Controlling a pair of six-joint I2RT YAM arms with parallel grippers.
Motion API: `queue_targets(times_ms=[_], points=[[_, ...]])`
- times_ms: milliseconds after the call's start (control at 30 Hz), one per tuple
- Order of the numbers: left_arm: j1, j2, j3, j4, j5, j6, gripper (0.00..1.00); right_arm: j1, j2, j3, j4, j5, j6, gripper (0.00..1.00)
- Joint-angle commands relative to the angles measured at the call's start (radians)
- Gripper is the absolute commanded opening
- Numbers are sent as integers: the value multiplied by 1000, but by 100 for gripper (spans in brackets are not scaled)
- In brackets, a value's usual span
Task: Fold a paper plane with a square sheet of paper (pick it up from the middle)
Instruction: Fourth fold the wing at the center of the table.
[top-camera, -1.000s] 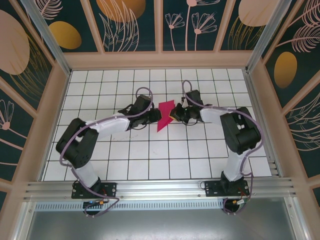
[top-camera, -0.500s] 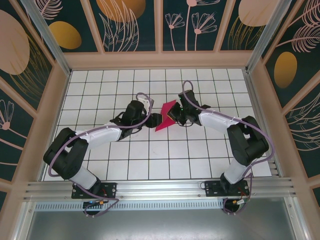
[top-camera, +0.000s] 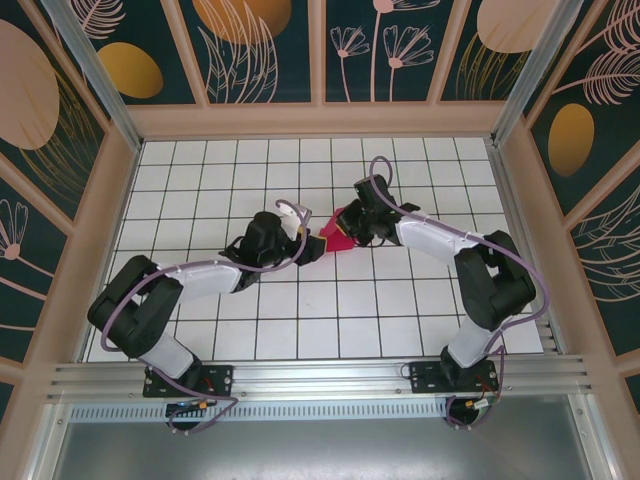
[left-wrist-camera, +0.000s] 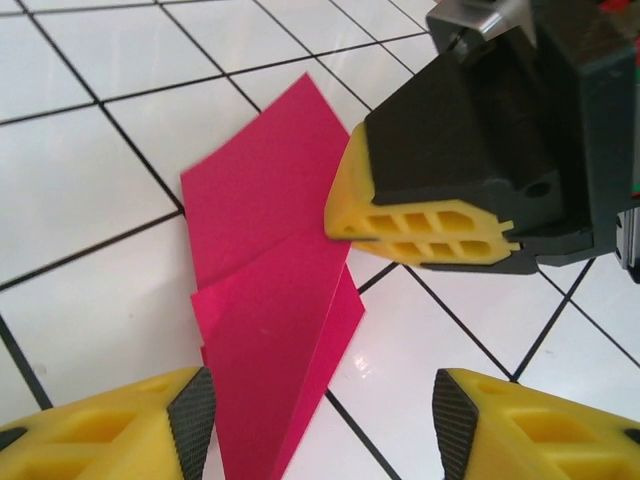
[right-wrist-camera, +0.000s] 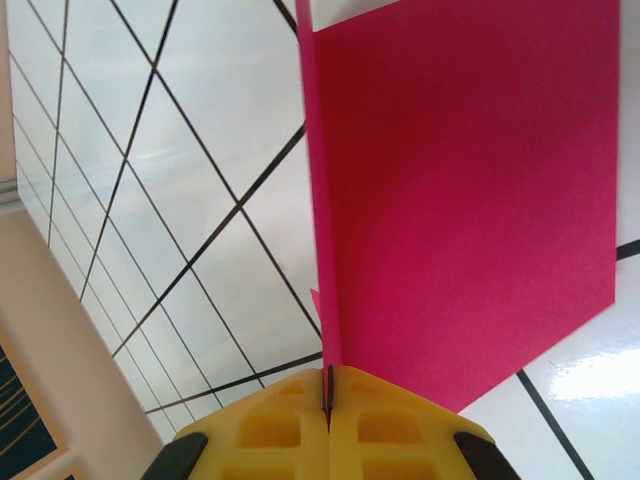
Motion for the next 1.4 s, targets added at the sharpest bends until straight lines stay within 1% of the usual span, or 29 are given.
queue_targets(times_ms=[0, 100, 200, 367, 467, 533, 600, 667, 767, 967, 1067, 1167, 1233, 1300, 1367], points=[[2, 59, 6, 81, 31, 93, 61, 1, 25, 21, -43, -6, 34, 0], [2, 102, 5, 122, 59, 132, 59, -6, 33, 27, -48, -34, 38, 0], [2, 139, 19, 118, 72, 165, 59, -7, 37, 27, -49, -61, 40, 0], [1, 201, 36, 124, 93, 212, 53, -7, 37, 25, -50, -91, 38, 0], [1, 224, 49, 113, 85, 235, 48, -6, 37, 23, -50, -107, 36, 0], [2, 222, 42, 119, 68, 249, 40, -6, 36, 23, -56, -111, 33, 0], [2, 212, 33, 128, 58, 254, 36, -7, 37, 21, -64, -109, 28, 0], [2, 209, 32, 130, 61, 254, 34, -35, 39, 17, -63, -116, 27, 0], [2, 208, 21, 154, 69, 235, 34, -36, 47, 15, -60, -127, 27, 0], [1, 206, 11, 196, 82, 196, 40, -36, 59, 13, -59, -141, 26, 0], [2, 211, 17, 199, 86, 190, 39, -36, 62, 13, -57, -149, 26, 0], [3, 222, 21, 197, 74, 190, 31, -36, 63, 13, -56, -155, 25, 0], [2, 227, 20, 189, 59, 196, 30, -36, 60, 13, -53, -161, 24, 0], [2, 229, 17, 184, 48, 201, 29, -37, 56, 11, -47, -166, 24, 0], [2, 224, 15, 181, 43, 206, 33, -39, 54, 9, -43, -174, 26, 0]])
